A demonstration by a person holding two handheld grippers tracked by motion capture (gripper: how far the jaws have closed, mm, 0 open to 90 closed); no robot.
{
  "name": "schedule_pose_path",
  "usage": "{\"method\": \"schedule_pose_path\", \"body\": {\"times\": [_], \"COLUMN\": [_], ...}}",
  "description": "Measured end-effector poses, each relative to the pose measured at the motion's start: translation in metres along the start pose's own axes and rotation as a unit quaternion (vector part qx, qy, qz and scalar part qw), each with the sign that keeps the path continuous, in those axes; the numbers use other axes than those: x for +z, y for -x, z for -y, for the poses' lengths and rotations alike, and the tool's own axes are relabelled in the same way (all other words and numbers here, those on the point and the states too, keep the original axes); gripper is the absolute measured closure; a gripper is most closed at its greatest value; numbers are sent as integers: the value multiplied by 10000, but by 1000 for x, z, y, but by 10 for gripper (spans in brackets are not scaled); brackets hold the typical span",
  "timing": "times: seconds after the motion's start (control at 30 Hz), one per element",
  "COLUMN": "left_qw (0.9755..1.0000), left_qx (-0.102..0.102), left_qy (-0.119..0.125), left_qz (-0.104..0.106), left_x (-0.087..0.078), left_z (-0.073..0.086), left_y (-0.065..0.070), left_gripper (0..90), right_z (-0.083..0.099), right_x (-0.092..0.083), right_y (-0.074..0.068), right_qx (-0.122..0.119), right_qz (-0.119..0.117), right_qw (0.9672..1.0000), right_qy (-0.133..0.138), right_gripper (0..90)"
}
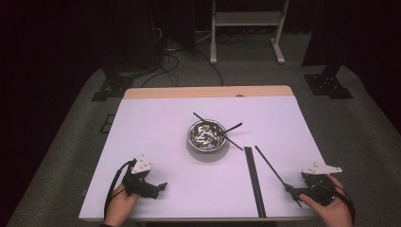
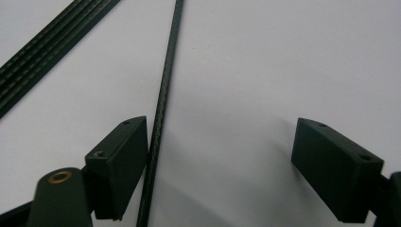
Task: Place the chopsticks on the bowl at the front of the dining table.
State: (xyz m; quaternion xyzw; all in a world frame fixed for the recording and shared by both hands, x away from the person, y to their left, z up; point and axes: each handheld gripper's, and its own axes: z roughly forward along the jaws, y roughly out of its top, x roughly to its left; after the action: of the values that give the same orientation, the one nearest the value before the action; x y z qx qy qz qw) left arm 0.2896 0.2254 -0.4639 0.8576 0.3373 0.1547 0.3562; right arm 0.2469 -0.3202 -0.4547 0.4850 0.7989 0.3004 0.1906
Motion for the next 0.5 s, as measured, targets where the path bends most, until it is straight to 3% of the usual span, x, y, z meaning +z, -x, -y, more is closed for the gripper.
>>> {"method": "schedule_pose_path", "body": {"times": [0.5], "left_qw": [10000], "left_qx": [0], "left_qy": [1], "left_qz": [0], "left_x": [0], "left_z": [0], "left_y": [0], "left_gripper": [0], "right_z": [5], "right_x": [-4], "right_y": [18], "right_qx": [209], "right_qz": [117], "right_qw": [9997], "right_qy": [16], "right_gripper": [184]}}
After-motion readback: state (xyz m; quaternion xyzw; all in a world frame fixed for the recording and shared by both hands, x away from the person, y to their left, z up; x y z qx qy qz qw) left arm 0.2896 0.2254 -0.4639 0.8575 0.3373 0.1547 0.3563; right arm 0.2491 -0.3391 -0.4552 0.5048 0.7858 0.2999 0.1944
